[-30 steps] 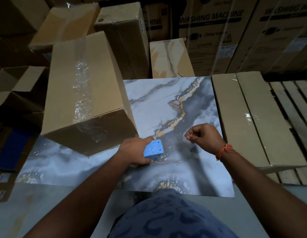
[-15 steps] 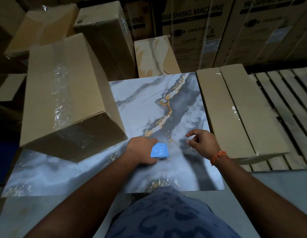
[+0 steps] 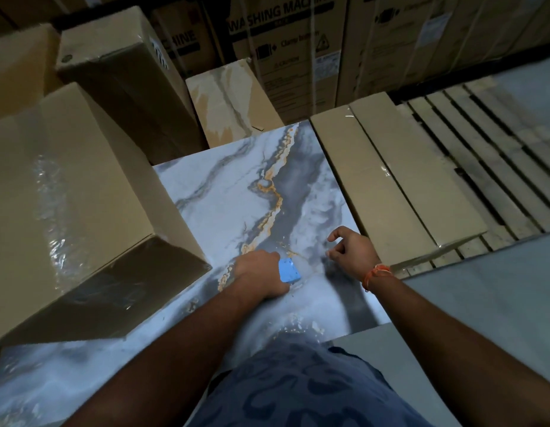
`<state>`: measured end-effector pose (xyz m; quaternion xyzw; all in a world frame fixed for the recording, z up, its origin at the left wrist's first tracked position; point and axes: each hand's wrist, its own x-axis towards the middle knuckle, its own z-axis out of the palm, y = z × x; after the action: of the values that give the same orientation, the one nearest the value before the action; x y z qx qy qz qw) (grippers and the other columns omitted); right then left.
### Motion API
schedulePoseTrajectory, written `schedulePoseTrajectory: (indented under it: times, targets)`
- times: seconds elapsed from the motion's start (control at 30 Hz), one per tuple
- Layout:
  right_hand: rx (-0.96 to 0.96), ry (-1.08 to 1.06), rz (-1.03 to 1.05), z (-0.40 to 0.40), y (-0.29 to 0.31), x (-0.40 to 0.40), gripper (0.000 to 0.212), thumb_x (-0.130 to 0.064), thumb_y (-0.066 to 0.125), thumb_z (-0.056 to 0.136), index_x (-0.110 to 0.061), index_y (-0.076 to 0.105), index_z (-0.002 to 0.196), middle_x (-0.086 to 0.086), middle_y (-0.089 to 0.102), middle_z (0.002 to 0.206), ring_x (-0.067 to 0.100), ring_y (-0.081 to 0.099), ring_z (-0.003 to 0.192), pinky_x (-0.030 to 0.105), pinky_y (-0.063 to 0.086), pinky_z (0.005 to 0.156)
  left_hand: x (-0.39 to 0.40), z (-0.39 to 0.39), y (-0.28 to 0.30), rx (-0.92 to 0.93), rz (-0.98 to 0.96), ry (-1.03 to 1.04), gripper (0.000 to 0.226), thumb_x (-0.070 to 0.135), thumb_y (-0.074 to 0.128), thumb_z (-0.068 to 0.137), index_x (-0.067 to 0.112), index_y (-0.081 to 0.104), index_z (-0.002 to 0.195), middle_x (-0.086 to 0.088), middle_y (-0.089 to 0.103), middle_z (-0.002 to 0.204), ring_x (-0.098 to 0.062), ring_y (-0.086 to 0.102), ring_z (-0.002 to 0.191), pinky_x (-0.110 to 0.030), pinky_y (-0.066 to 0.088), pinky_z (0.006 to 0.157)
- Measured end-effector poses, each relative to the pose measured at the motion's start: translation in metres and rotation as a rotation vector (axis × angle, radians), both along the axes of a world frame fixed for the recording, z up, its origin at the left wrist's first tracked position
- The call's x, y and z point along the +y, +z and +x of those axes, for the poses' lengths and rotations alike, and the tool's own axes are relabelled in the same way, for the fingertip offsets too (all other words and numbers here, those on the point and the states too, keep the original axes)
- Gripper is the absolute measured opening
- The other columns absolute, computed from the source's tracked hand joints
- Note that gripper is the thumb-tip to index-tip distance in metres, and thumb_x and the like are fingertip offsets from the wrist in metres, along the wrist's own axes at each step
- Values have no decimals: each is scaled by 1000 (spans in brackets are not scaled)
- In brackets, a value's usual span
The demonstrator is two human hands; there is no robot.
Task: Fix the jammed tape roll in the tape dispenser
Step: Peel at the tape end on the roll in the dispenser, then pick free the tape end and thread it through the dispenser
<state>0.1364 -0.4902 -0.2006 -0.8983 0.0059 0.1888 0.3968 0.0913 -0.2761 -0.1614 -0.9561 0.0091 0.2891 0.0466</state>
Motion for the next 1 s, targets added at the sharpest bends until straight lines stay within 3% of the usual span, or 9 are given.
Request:
schedulePoseTrajectory:
  times: [0.3,0.47,0.57,0.63,0.67,0.73,0.83,0.93,1.0]
  targets:
    - [-6,-62,-46,4,-9,6,23,-8,73,81,-18,57,94,-2,65,60,20,64,63,27,44,64,-4,2,-3,35,9,-29,51,48,61,83,21,56,126,-3,63,121,-25,64,111,-32,49,79]
    - [-24,-100,-47,2,-11,8,24,-8,72,80,-15,56,96,6,71,66,21,61,63,27,42,64,-5,5,-7,68,20,-82,54,51,60,86,19,56,130,-4,63,123,-26,64,112,-32,45,75]
    - [-33,-120,-30,0,-9,10,25,-7,71,81,-15,55,98,1,68,63,13,59,59,24,39,60,-3,11,-9,104,-1,-120,74,69,46,90,18,47,145,-13,57,140,-34,55,127,-39,47,93]
    - [-46,-123,-8,-3,-6,11,26,-7,71,82,-16,54,99,-1,66,63,10,58,59,24,39,61,-1,18,-8,158,-65,-93,86,77,34,92,19,39,155,-21,42,156,-39,39,144,-44,35,113]
    - [-50,-123,1,-4,-4,12,26,-7,72,82,-16,54,100,0,67,64,10,59,60,24,39,62,2,24,-10,169,-111,-70,84,76,33,94,19,39,155,-22,38,159,-40,33,147,-45,30,117]
    - [-66,-110,3,-6,1,14,26,-7,71,83,-16,54,101,4,70,67,16,62,62,25,40,61,9,38,-19,129,-270,-40,67,65,43,98,16,53,143,-21,50,149,-38,40,141,-42,33,114]
    - [-101,-86,-2,-10,10,17,26,-7,70,83,-16,54,103,5,73,71,17,64,65,21,40,59,16,50,-29,68,-629,13,38,38,68,95,15,67,124,-8,69,122,-20,63,114,-29,49,99]
    - [-144,-89,14,-13,13,22,27,-6,69,82,-15,55,104,1,70,70,4,58,60,16,39,59,12,57,-32,184,-961,185,32,16,74,93,7,69,123,-3,70,106,-5,65,87,-8,51,75]
    - [-172,-92,12,-16,13,24,27,-6,69,82,-15,55,103,-1,67,69,0,58,61,9,38,59,8,61,-36,244,-1078,247,30,13,75,91,5,70,119,-5,71,103,-11,67,85,-19,56,76]
